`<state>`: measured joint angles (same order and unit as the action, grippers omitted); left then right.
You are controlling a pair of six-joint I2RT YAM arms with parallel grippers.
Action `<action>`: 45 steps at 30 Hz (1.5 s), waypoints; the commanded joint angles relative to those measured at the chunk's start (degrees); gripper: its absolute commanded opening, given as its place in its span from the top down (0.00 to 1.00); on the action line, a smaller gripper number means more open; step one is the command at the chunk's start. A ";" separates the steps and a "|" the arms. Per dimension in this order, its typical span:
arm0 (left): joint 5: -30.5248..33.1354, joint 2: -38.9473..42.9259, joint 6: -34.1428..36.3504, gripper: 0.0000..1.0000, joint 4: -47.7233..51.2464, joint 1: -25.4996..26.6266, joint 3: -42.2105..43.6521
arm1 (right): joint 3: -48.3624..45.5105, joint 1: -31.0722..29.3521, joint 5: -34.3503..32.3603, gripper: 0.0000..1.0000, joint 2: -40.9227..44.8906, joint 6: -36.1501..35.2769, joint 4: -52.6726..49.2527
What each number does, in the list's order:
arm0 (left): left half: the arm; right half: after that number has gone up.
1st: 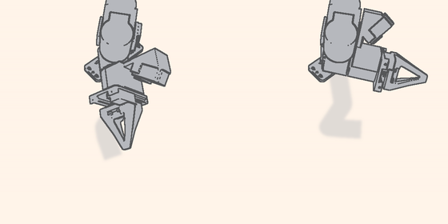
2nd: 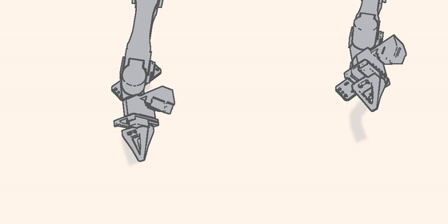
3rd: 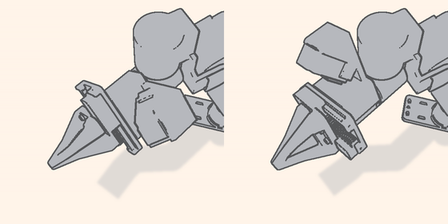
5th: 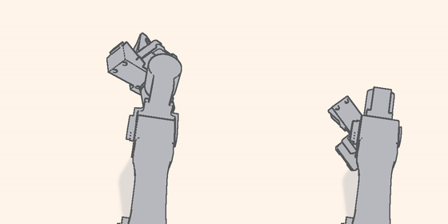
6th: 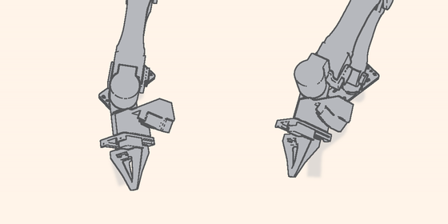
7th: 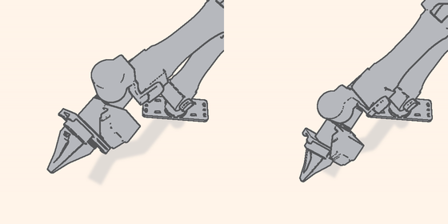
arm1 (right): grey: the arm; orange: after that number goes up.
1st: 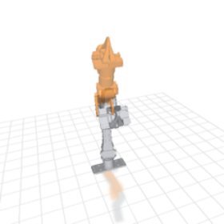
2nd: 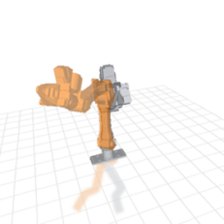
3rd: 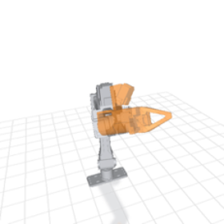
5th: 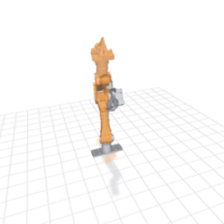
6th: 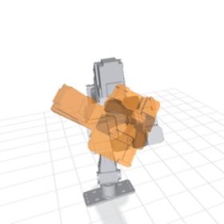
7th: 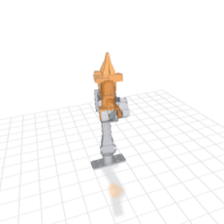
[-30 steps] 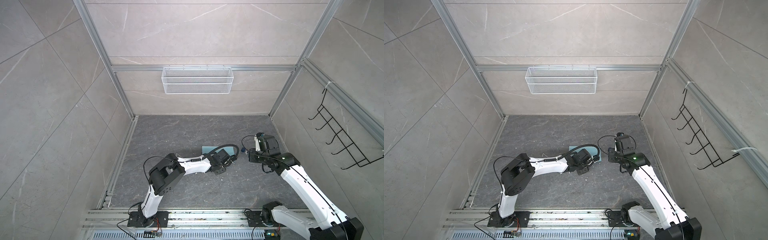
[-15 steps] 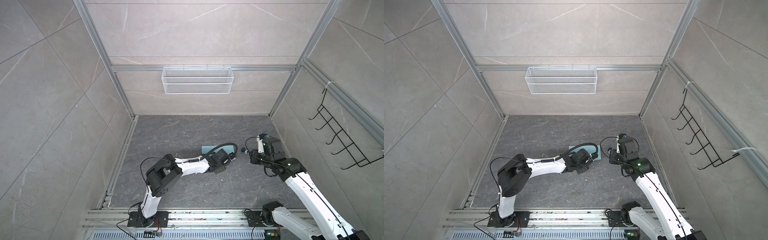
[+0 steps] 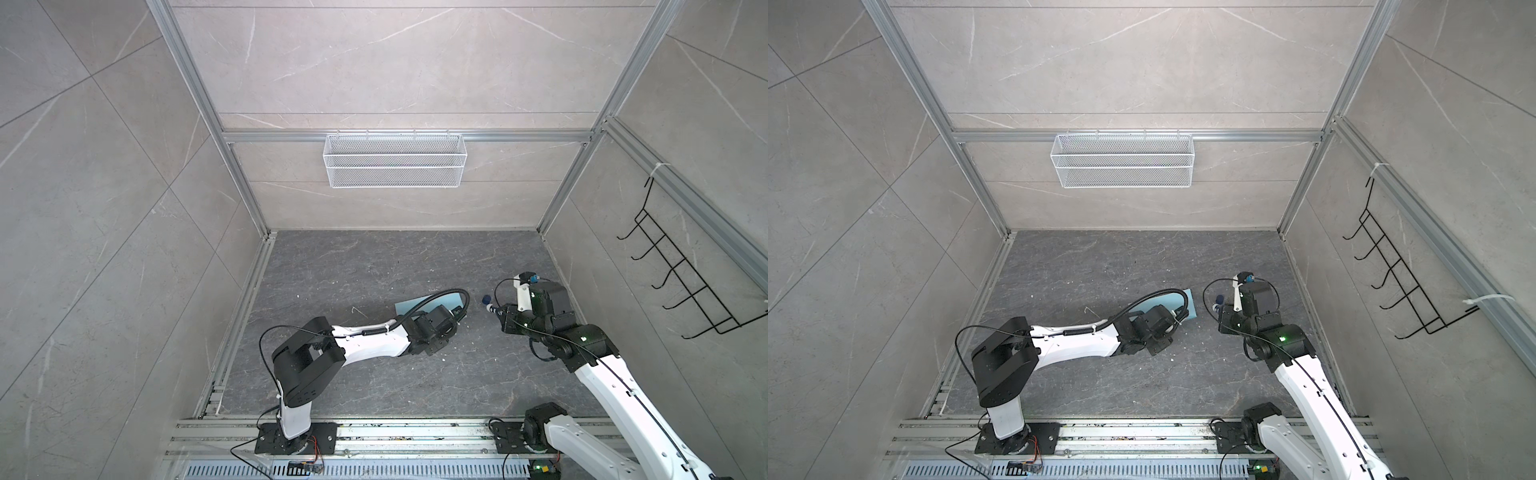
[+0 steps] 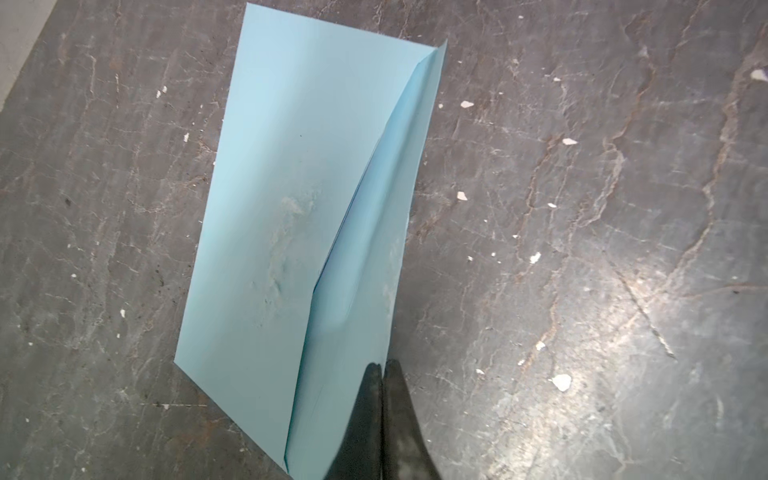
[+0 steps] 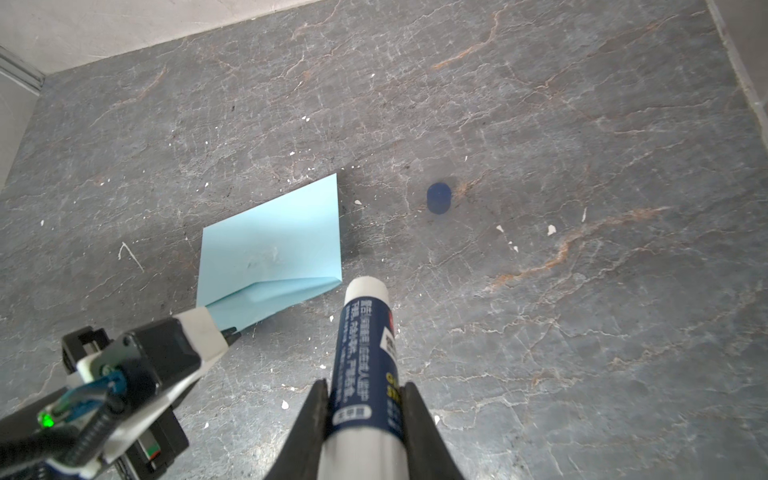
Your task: Place the letter into the envelope and seal it
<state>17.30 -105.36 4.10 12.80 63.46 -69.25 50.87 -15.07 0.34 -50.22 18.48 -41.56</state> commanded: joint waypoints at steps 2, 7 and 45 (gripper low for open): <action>-1.80 -1.13 -4.09 1.00 -0.24 1.34 -0.43 | 0.30 0.18 2.12 1.00 -0.62 0.25 -0.81; -6.68 -1.57 -7.01 0.82 -0.29 1.58 -0.84 | 1.48 0.21 5.29 1.00 -2.14 -0.81 -2.05; -33.80 10.99 -28.19 0.66 -20.14 -19.65 16.90 | 16.30 -17.85 -0.62 1.00 -21.83 0.20 -10.03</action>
<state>-12.67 -93.08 -21.76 -4.25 44.51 -50.11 64.90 -31.88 2.68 -70.32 17.43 -50.41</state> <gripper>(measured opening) 0.340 0.258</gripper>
